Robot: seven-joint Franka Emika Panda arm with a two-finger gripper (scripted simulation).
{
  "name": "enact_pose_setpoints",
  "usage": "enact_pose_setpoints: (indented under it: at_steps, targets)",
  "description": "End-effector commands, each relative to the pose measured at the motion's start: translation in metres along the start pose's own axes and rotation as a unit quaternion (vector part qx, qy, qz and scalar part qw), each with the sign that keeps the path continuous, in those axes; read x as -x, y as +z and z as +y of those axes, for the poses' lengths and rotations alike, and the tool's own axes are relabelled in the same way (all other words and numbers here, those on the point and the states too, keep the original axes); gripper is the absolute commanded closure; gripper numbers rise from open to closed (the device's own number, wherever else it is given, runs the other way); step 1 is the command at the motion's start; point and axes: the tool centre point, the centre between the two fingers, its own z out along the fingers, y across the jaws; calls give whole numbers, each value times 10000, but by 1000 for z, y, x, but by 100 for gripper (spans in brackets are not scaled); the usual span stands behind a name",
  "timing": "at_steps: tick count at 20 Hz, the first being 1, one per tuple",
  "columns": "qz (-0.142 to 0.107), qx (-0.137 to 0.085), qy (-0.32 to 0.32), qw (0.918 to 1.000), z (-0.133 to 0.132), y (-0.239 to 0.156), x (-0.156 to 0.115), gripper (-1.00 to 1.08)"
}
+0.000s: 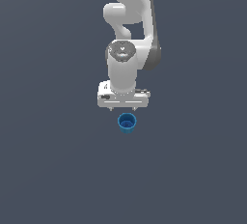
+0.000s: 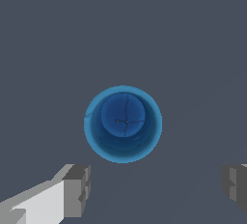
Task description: Pick up the object and move it to a goal position.
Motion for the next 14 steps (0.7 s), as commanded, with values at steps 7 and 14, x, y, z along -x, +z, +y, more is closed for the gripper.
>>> enact_pose_setpoints:
  at_steps: [7,14]
  targets:
    - [-8,-33,-133,9999,-10,-3,-1,-20]
    - [-20,-58,-87,9999,-10,-3,-1,-20]
